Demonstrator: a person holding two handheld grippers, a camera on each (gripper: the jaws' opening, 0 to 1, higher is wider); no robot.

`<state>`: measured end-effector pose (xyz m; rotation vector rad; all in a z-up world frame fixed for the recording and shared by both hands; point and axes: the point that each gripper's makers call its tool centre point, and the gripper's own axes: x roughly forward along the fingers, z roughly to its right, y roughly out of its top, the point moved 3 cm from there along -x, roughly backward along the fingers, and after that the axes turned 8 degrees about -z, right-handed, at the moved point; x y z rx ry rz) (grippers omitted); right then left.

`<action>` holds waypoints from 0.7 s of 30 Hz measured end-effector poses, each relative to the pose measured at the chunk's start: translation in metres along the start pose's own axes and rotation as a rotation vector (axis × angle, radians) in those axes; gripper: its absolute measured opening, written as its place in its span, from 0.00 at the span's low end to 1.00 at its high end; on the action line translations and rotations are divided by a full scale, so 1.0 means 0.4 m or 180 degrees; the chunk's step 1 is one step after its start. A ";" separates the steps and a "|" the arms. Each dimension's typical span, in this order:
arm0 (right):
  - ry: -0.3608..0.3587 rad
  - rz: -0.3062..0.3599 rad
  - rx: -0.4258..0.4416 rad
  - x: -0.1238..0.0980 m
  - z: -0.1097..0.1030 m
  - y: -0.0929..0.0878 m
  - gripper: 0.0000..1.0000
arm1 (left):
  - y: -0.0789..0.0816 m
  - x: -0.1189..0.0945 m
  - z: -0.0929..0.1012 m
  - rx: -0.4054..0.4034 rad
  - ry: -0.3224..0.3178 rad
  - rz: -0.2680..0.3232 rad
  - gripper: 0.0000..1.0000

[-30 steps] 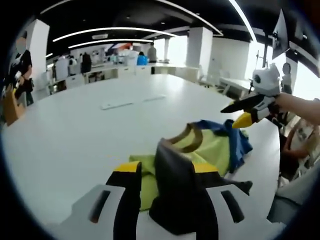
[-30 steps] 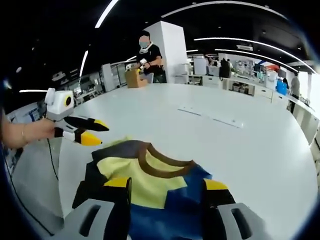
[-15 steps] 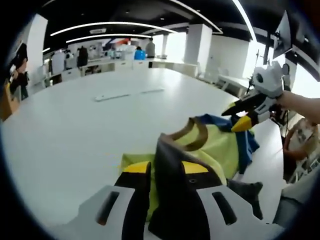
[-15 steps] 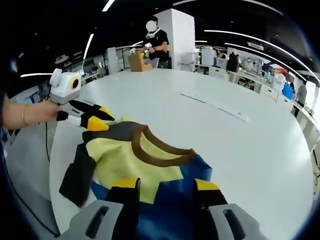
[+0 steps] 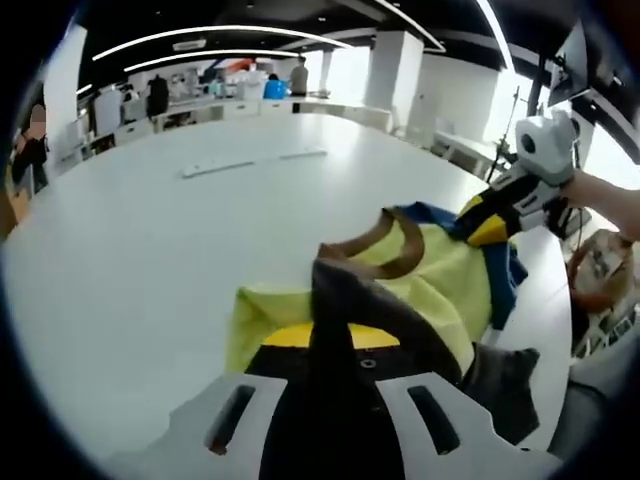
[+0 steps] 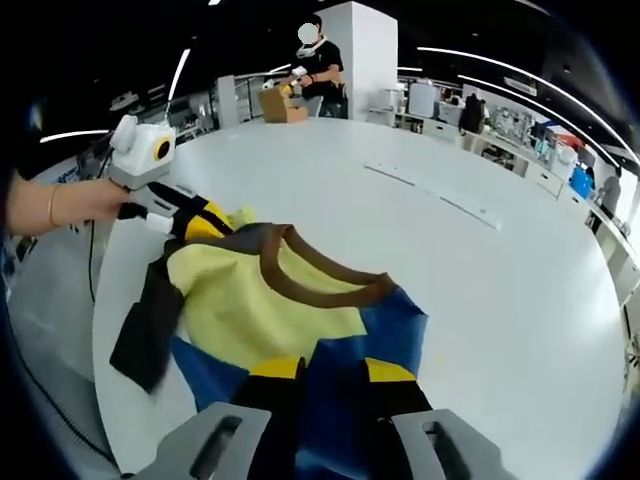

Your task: Fold the garment on the visible template until the final outline fits inside the template.

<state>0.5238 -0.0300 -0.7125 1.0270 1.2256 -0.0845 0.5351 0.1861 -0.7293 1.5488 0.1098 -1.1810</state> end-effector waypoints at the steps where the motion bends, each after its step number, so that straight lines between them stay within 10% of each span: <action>1: -0.0007 -0.0003 0.0011 0.001 0.001 0.000 0.16 | -0.003 0.003 -0.004 0.0035 0.0027 -0.0030 0.04; 21: -0.0164 0.0032 0.0129 -0.004 0.009 -0.009 0.00 | 0.002 -0.004 -0.009 0.0031 0.0138 0.0016 0.00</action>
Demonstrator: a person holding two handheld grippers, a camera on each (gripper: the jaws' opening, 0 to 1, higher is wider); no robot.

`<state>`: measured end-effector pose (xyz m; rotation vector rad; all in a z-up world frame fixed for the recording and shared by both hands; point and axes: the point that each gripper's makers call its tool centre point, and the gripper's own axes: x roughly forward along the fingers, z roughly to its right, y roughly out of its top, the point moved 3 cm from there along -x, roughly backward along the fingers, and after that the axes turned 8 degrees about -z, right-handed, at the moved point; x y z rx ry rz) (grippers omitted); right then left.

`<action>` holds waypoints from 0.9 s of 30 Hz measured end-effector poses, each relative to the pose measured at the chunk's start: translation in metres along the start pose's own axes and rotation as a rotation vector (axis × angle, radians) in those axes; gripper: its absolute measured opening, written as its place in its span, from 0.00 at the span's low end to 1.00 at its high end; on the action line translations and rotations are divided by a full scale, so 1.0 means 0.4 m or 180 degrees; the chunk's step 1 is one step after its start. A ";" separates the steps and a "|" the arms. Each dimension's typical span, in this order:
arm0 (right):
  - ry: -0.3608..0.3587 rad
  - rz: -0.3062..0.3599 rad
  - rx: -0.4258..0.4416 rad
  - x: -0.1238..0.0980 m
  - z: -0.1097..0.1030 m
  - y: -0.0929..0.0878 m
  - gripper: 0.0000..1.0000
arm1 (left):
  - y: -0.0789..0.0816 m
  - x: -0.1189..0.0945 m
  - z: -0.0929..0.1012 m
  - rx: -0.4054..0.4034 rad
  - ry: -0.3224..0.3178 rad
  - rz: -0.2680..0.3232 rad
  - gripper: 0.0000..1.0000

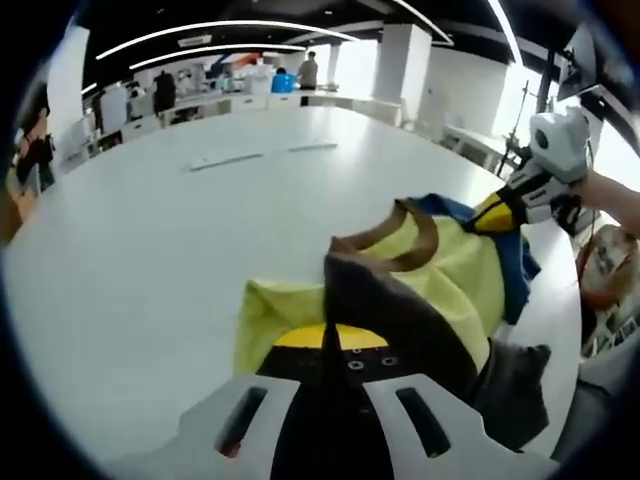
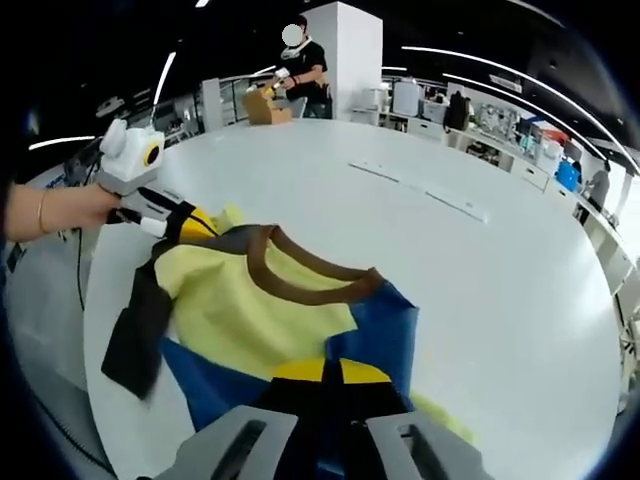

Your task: Fold the garment on the visible template until the final outline fits inside the template.

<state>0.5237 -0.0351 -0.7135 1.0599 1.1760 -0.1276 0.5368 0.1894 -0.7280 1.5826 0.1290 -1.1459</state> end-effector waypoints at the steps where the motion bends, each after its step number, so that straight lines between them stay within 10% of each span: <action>1: 0.0006 0.0003 0.0001 -0.001 0.000 -0.001 0.00 | 0.000 -0.001 0.001 0.0020 0.0008 0.0005 0.00; 27: -0.0426 0.0239 -0.0254 -0.140 0.054 0.043 0.00 | 0.142 -0.138 0.017 0.0309 0.0144 0.0474 0.00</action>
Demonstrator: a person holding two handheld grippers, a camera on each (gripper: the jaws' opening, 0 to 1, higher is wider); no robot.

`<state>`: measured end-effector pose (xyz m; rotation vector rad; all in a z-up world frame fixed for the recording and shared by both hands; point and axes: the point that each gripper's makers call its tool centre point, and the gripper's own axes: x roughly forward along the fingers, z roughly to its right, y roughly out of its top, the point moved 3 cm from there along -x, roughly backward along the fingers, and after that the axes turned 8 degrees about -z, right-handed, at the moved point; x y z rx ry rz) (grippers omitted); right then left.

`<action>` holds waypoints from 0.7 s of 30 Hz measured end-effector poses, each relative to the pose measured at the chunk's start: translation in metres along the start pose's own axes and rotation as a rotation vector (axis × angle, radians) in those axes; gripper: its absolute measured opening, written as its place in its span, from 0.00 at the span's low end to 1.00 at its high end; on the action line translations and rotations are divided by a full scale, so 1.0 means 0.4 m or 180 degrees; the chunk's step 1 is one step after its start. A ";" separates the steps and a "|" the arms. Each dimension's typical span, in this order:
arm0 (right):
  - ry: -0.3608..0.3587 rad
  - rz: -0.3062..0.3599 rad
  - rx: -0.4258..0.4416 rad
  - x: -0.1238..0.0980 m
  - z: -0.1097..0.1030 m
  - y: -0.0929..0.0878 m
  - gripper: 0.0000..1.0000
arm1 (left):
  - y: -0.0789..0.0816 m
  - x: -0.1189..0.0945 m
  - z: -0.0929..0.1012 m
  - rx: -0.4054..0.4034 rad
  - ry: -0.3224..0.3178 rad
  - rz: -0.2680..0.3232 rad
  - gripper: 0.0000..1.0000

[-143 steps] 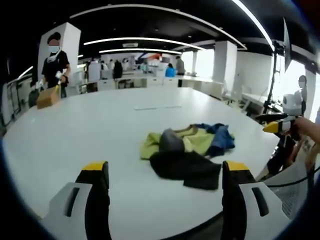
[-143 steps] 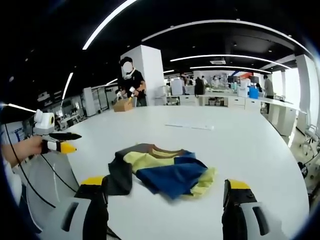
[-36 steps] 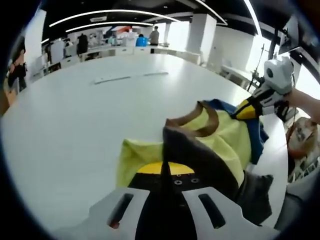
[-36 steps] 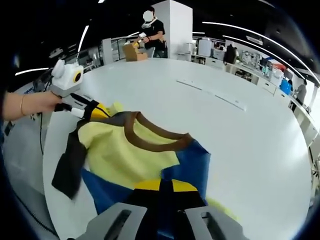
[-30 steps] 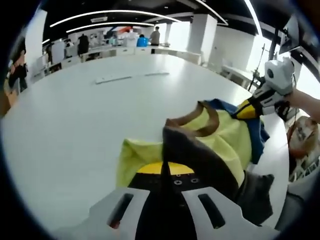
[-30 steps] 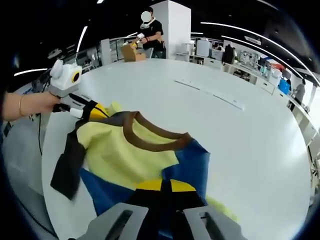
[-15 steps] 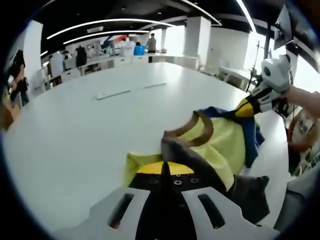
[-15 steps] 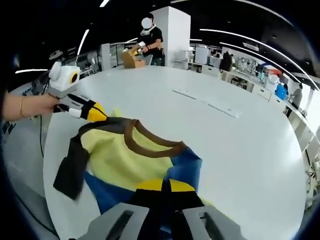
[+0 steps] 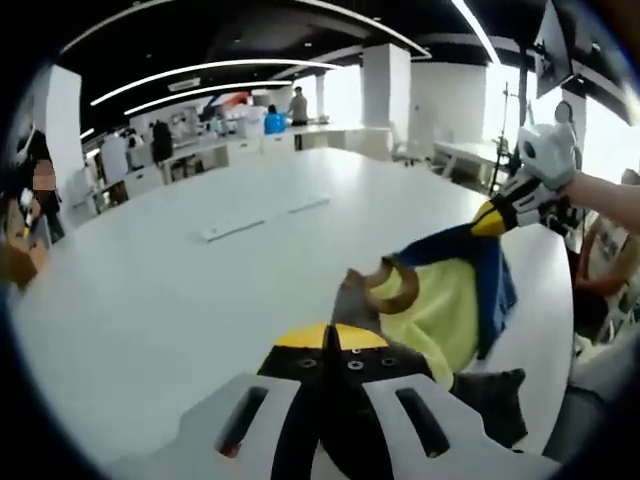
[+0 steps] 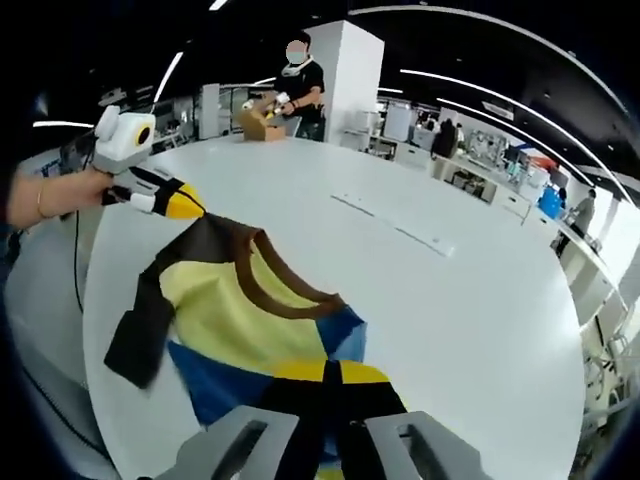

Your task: Fold the garment on the visible template until the final outline fits inside the template.

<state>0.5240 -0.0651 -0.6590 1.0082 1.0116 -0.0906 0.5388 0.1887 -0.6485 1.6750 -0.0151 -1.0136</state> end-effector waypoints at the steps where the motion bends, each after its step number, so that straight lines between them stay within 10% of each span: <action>1: -0.0083 -0.0001 -0.0098 -0.009 0.012 0.004 0.00 | 0.007 -0.003 -0.002 -0.0004 0.0013 0.0017 0.00; 21: -0.0548 0.0060 -0.0245 -0.050 0.124 0.069 0.00 | 0.126 -0.025 -0.062 0.0156 0.0191 0.0198 0.00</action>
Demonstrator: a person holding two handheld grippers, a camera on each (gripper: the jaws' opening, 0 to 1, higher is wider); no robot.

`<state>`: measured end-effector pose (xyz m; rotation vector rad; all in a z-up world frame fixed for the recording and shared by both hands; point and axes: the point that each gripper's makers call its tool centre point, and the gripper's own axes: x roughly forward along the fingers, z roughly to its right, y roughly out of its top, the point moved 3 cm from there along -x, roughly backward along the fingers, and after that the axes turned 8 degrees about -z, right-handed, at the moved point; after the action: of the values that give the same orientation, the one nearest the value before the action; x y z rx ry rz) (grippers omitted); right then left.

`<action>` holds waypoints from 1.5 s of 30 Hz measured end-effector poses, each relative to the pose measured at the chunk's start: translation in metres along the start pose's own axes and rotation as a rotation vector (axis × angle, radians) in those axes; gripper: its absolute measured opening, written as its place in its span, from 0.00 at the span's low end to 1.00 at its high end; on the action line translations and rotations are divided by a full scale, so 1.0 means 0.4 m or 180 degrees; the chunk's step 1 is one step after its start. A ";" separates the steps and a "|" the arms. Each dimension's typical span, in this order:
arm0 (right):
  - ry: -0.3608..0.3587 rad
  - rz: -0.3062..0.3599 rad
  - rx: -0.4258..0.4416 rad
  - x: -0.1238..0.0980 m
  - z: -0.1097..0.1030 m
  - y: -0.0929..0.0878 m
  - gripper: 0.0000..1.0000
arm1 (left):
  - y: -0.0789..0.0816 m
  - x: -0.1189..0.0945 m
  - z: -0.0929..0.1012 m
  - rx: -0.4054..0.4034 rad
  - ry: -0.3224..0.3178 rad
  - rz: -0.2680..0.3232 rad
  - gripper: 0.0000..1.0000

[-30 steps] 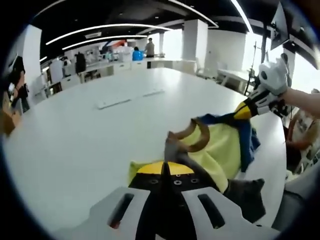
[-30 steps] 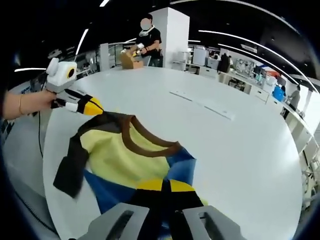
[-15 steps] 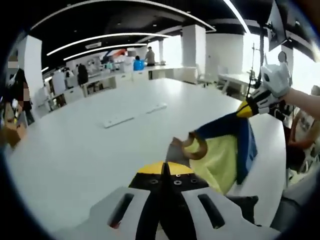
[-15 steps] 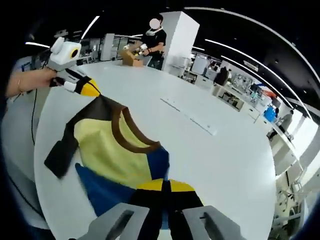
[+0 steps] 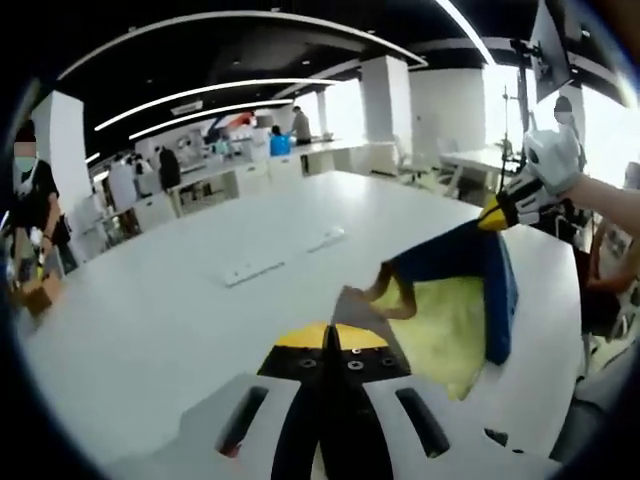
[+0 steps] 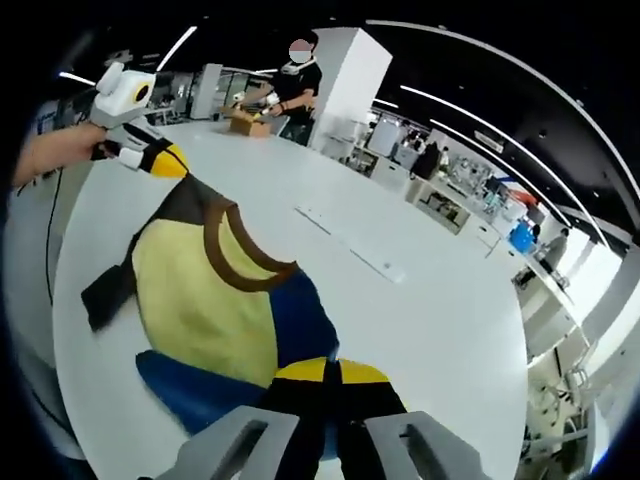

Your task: Fold the garment on the visible template until the final outline fits inside the template.

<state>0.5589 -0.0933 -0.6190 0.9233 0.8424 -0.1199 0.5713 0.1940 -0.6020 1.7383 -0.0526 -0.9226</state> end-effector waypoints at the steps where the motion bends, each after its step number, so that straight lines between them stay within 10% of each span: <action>1: -0.0016 0.0005 0.0006 0.000 0.003 0.001 0.00 | 0.007 0.004 -0.008 -0.0026 0.0012 0.0023 0.00; 33: -0.0572 0.0109 0.1141 0.243 0.194 0.000 0.00 | 0.039 0.302 -0.179 -0.0452 0.0448 0.0213 0.00; 45: -0.0572 -0.0049 0.1477 0.329 0.214 -0.036 0.00 | -0.041 0.399 -0.215 -0.0576 0.0482 -0.0213 0.00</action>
<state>0.6928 -0.1329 -0.6915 1.3184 0.6638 -0.4188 0.7270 0.1946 -0.6962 1.6435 0.1840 -0.8154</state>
